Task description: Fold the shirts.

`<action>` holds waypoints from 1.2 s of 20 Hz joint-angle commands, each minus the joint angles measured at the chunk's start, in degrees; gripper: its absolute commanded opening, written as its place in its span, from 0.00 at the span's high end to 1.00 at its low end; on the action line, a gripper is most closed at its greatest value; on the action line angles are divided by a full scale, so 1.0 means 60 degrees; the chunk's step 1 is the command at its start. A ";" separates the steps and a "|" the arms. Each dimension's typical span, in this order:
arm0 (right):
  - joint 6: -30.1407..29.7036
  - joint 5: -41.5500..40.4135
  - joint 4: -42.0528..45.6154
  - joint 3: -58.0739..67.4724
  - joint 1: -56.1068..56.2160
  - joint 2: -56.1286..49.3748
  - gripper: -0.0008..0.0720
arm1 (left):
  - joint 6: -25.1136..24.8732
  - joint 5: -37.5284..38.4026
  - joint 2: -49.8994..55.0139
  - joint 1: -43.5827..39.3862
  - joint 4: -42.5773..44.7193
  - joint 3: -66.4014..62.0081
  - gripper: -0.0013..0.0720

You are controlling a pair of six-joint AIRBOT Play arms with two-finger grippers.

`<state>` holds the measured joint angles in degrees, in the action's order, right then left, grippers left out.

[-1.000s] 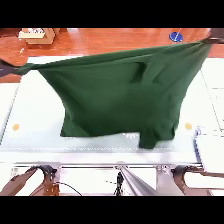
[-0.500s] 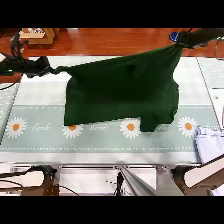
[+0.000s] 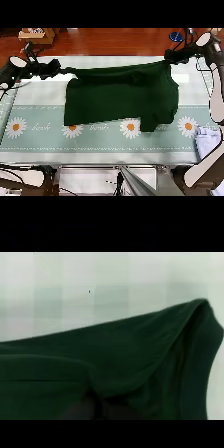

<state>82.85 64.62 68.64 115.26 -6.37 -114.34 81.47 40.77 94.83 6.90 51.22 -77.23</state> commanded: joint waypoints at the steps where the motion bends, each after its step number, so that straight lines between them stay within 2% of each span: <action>1: -0.0109 0.0324 -0.0124 -0.0069 -0.0131 0.0346 0.51 | -0.0168 0.0317 0.0036 0.0127 -0.0033 -0.0208 0.84; 2: -0.0499 0.0758 -0.0102 0.0076 -0.0255 0.0707 0.39 | -0.0776 0.1078 -0.0080 0.0386 -0.0004 -0.0576 0.60; 3: -0.0823 0.1297 0.0073 0.0211 -0.0441 0.1137 0.39 | -0.1344 0.2142 -0.0175 0.0736 0.0182 -0.1045 0.36; 4: -0.0925 0.1807 0.0455 0.0233 -0.0645 0.1603 0.39 | -0.1501 0.3330 -0.0226 0.1122 0.0517 -0.1530 0.19; 6: -0.0922 0.2820 0.1373 0.0233 -0.1137 0.2495 0.39 | -0.1483 0.5810 -0.0244 0.1974 0.1137 -0.2237 0.17; 8: -0.0674 0.3774 0.2481 0.0178 -0.1570 0.3002 0.40 | -0.1428 0.7788 -0.0240 0.2656 0.1107 -0.2044 0.17; 9: -0.0659 0.4029 0.2812 -0.0036 -0.1810 0.3115 0.41 | -0.1432 0.8601 -0.0240 0.2871 0.1111 -0.1705 0.17; 11: -0.0637 0.4302 0.2419 -0.0637 -0.2415 0.3144 0.40 | -0.1417 0.9537 -0.0266 0.3133 0.1104 -0.0765 0.17; 12: -0.0692 0.4382 0.2109 -0.1060 -0.2674 0.3144 0.40 | -0.1384 0.9672 -0.0317 0.3191 0.1104 -0.0146 0.17; 13: -0.0776 0.4415 0.1708 -0.1552 -0.2943 0.3144 0.35 | -0.1392 0.9621 -0.0361 0.3191 0.1107 0.0426 0.17; 14: -0.0849 0.4419 0.1268 -0.2025 -0.3184 0.3144 0.34 | -0.1355 0.9500 -0.0361 0.3151 0.1078 0.1013 0.05; 15: -0.0962 0.4415 0.0787 -0.2517 -0.3410 0.3144 0.34 | -0.1355 0.9373 -0.0357 0.3089 0.1031 0.1577 0.00; 18: -0.1341 0.4262 -0.0149 -0.3610 -0.3745 0.3144 0.34 | -0.1355 0.8670 -0.0357 0.2889 0.1035 0.2820 0.00; 24: -0.1366 0.3643 -0.0364 -0.4156 -0.3741 0.3144 0.35 | -0.0994 0.7125 -0.0299 0.1949 0.1035 0.3741 0.00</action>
<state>75.05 87.72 68.25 91.90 -28.49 -95.53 74.30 88.05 92.77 21.06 57.41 -57.32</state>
